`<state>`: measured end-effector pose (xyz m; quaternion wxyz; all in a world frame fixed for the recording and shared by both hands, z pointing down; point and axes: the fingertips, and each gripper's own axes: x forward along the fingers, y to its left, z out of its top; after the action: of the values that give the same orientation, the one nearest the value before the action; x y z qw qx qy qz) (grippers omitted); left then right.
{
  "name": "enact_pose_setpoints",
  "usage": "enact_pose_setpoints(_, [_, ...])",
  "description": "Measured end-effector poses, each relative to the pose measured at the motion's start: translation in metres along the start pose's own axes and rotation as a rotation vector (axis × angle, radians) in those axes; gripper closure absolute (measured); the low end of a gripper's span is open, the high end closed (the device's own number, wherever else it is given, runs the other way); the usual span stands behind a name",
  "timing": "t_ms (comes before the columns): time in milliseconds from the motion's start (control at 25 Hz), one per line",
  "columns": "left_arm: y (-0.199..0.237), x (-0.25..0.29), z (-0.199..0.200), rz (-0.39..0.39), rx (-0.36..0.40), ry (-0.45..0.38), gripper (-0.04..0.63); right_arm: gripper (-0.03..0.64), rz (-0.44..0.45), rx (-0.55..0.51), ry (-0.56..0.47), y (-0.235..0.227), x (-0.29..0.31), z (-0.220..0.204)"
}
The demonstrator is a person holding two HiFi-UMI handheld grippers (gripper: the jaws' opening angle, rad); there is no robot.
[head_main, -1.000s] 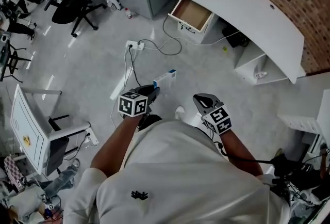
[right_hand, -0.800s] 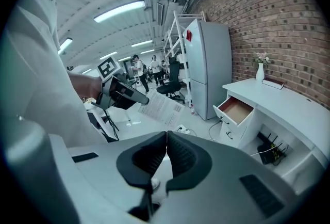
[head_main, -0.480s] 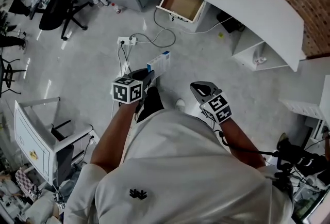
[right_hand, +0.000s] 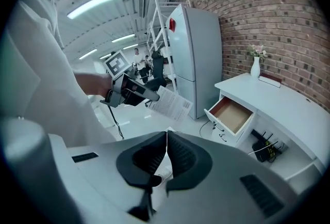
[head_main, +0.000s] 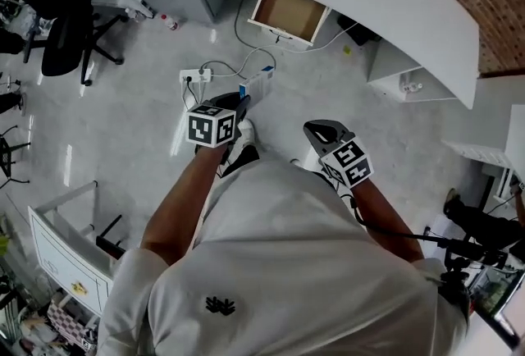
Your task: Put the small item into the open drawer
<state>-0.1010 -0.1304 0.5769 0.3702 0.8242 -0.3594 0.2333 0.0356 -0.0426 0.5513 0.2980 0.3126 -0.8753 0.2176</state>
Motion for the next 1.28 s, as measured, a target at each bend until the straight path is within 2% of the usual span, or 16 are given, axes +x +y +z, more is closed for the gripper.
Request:
enact_pose_setpoints(320, [0.096, 0.027, 0.056, -0.001, 0.053, 0.052, 0.511, 0.586, -0.062, 0.071, 0.001, -0.015, 0.078, 0.061])
enact_pose_setpoints(600, [0.123, 0.084, 0.091, 0.014, 0.062, 0.093, 0.511, 0.586, -0.057, 0.128, 0.016, -0.055, 0.098, 0.074])
enact_pose_setpoints(760, [0.132, 0.121, 0.124, 0.056, 0.064, 0.097, 0.511, 0.586, -0.032, 0.118, 0.019, -0.100, 0.106, 0.082])
enact_pose_setpoints(1080, [0.155, 0.225, 0.190, 0.141, 0.072, 0.136, 0.511, 0.586, 0.021, 0.105, 0.021, -0.223, 0.121, 0.106])
enact_pose_setpoints(1280, [0.177, 0.295, 0.212, 0.187, 0.080, 0.173, 0.511, 0.586, 0.044, 0.128, 0.038, -0.292, 0.132, 0.103])
